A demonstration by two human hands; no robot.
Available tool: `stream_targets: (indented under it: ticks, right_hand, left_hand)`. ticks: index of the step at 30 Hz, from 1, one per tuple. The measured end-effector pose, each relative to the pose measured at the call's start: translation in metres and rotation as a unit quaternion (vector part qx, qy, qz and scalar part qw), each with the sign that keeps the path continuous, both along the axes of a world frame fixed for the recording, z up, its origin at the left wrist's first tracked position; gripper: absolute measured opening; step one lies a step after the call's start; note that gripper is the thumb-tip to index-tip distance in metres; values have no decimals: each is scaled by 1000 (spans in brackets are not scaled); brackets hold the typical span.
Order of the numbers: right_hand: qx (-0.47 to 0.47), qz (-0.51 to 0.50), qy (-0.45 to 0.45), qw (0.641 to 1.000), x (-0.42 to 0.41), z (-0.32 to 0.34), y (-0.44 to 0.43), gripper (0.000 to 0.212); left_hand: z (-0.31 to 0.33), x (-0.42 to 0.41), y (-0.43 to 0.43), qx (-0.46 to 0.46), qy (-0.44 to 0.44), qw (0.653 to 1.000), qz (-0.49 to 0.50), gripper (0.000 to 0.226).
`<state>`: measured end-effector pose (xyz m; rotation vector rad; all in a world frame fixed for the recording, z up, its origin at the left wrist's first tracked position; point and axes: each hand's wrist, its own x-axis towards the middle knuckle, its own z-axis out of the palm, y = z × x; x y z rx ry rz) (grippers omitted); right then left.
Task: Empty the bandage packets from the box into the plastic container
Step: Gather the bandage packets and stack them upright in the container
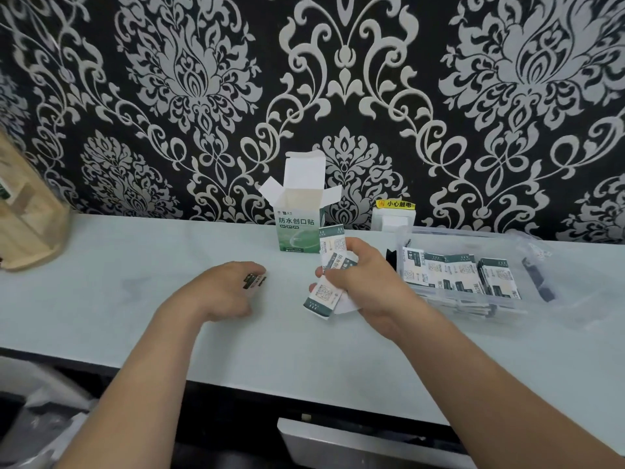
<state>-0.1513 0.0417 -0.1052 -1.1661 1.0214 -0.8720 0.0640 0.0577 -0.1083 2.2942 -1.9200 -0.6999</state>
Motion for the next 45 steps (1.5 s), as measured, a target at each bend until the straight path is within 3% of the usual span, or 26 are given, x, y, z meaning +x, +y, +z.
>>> stream_targets:
  ticks: [4,8,13,16,19,22,32,40,42,45]
  right_hand:
    - [42,16,-47,998,-3,2,-3,37]
    - [98,19,-82,992,-1,-2,-7,29]
    - [124,30,-49,991,8,-10,-9,38]
    - [85,48,34,995,13,-14,-7,40]
    - [43,80,99,991,21,-12,-5,41]
    - [53,94,90,990,29,-11,-5,41]
    - [93,104,32,990,65,-13,-3,22]
    - [172,32,-61,983,79,-15,-8,23]
    - [183,8,-94,979,75,-12,-9,17]
    - [167,10,-168,971,68,-4,-8,17]
  left_hand:
    - [2,16,-4,42,7,997,-70,82]
    - [-3,19,-12,15,83,994,-71,66]
    - [-9,14,-17,1,130,991,-45,56]
    - [-5,22,-13,5,105,993,-47,63]
    - [-1,33,0,68,8,995,-78,86]
    - [-3,32,4,64,-17,994,-84,87]
    - [-5,33,7,-13,46,997,-67,70]
    - [-7,32,5,-97,209,973,-3,42]
    - [2,29,5,-152,270,950,31,37]
    - [17,14,9,-213,405,886,74,33]
